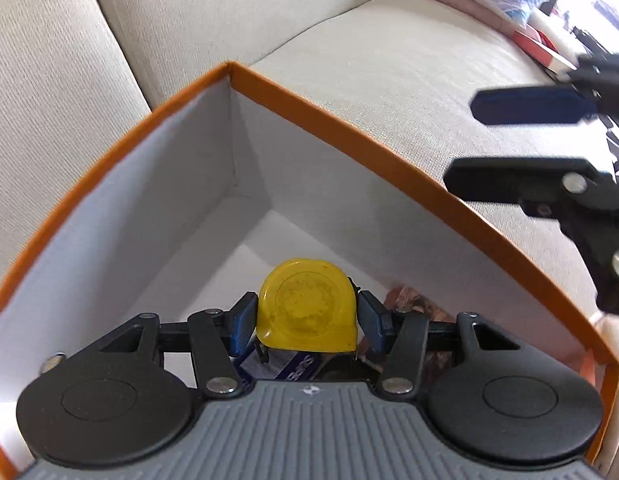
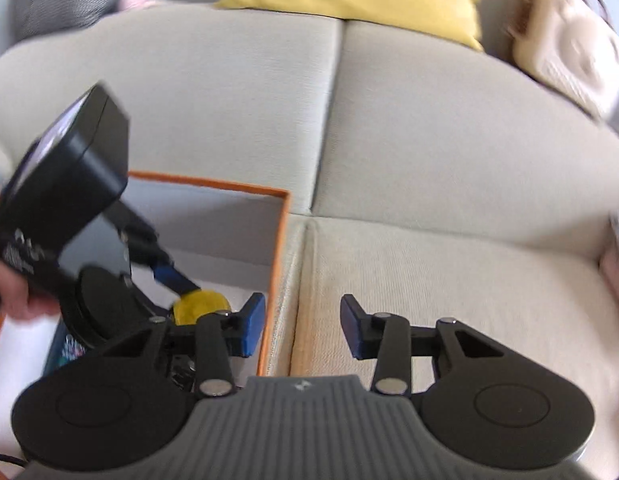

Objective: Organize rigid objects

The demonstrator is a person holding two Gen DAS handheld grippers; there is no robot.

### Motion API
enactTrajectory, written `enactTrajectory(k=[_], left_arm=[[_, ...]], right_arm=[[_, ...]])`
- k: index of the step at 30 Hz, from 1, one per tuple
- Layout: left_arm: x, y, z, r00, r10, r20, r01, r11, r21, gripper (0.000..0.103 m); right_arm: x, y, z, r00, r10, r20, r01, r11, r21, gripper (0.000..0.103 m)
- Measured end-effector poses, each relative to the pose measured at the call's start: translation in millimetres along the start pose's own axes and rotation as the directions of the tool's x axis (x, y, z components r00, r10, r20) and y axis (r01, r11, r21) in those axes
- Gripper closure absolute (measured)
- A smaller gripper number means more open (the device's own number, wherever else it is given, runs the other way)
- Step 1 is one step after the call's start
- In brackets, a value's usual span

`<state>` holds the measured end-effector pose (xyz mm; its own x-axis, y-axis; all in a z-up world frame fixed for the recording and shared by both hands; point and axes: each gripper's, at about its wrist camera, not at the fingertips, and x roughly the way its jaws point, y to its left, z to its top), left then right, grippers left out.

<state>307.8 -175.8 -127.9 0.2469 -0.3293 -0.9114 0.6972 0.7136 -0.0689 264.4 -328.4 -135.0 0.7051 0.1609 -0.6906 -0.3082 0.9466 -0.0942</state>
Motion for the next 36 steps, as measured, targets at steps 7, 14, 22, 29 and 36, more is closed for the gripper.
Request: enactTrajectory(k=[7, 14, 22, 29, 36], left_arm=[[10.2, -2.2, 3.5, 1.0, -0.015, 0.022, 0.016, 0.997, -0.071, 0.041], [1.3, -10.7, -1.9, 0.999, -0.006, 0.042, 0.01, 0.996, -0.089, 0.029], [-47.7, -17.4, -19.9, 0.975, 0.125, 0.185, -0.107, 0.989, -0.105, 0.029], [-138.2, -33.8, -74.6, 0.874, 0.287, 0.392, -0.19, 0.944, -0.269, 0.031], [-195.6, -66.2, -138.9, 0.749, 0.45, 0.485, -0.26, 0.874, -0.411, 0.031]], right_arm=[[-6.8, -11.4, 0.4, 0.999, -0.035, -0.027, 0.037, 0.997, 0.071, 0.061], [-24.7, -19.1, -5.8, 0.999, -0.034, -0.043, 0.038, 0.995, 0.09, 0.06], [-53.3, -11.1, -14.9, 0.999, -0.023, -0.026, 0.026, 0.988, 0.155, 0.052], [-93.7, 10.3, -24.7, 0.999, 0.009, 0.042, -0.018, 0.974, 0.228, 0.048], [-139.1, 44.0, -46.9, 0.996, 0.049, 0.076, -0.069, 0.957, 0.283, 0.045]])
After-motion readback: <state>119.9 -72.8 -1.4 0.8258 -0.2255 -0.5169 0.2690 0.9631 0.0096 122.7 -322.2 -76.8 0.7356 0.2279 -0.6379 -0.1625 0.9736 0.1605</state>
